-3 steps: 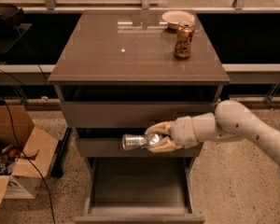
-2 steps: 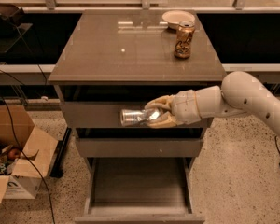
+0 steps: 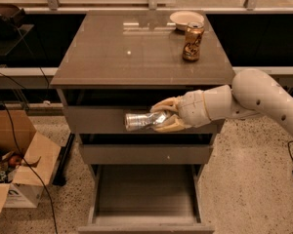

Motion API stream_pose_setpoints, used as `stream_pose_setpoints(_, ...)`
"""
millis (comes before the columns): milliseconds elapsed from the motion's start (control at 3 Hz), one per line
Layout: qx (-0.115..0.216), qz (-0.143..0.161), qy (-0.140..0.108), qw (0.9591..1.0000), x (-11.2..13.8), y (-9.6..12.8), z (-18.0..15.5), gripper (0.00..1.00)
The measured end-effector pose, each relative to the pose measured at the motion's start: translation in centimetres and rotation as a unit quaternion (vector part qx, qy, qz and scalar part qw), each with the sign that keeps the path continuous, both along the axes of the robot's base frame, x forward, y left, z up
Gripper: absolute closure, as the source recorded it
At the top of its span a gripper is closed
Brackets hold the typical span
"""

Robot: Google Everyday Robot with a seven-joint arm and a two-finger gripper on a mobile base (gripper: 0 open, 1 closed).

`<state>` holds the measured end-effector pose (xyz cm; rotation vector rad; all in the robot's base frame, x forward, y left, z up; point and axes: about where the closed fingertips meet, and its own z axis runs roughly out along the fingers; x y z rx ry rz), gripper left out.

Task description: Pick redbull can from bottom drawer and place on counter

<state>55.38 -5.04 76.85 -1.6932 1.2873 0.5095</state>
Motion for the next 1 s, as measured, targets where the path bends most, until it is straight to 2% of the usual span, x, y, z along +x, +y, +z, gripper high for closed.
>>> stream_pose_setpoints(333, -0.049, 0.013, -0.038, 0.9980, 1.0, 0.2, 4.1, 1.00)
stream_pose_setpoints(667, -0.093, 0.027, -0.073, 0.9927, 4.9, 0.4, 7.3, 1.00)
stream_pose_setpoints(1000, -0.118, 0.060, -0.075, 0.9884, 11.6, 2.5, 6.7, 1.00)
